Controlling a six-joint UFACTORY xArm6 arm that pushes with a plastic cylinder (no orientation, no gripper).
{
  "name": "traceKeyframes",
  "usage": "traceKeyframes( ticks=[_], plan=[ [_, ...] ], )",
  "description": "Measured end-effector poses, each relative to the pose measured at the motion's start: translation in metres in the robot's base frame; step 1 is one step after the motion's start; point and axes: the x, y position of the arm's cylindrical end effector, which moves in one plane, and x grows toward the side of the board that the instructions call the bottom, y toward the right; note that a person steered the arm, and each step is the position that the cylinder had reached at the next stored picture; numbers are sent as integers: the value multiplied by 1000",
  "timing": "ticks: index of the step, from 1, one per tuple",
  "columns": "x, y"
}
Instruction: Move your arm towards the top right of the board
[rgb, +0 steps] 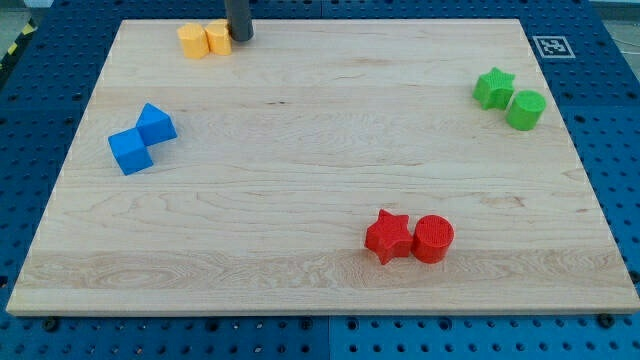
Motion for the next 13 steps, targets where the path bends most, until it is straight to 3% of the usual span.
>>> traceKeyframes(
  ticks=[7,10,12,13],
  plan=[
    [-33,7],
    [-32,82],
    [-32,88],
    [-32,120]
  ],
)
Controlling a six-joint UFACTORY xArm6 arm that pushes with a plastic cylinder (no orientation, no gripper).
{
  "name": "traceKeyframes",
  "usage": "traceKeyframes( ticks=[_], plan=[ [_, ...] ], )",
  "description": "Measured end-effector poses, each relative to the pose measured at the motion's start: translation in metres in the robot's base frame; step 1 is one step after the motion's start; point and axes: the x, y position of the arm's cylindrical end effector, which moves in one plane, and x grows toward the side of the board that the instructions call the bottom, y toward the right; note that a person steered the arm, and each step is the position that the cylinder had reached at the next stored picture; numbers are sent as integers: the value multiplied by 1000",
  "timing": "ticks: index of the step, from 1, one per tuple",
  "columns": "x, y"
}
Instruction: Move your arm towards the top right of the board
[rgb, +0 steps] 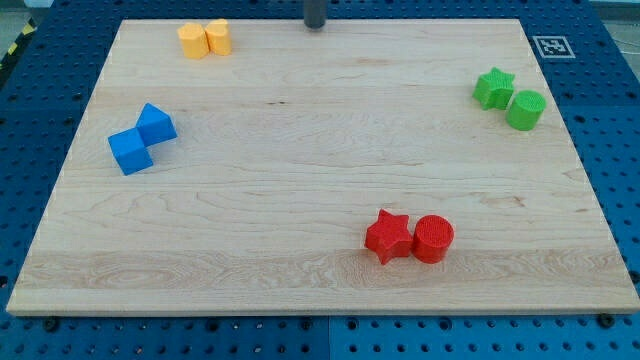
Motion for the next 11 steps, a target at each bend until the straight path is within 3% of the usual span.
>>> traceKeyframes(
  ticks=[2,8,11],
  plan=[
    [0,12],
    [3,186],
    [3,193]
  ],
)
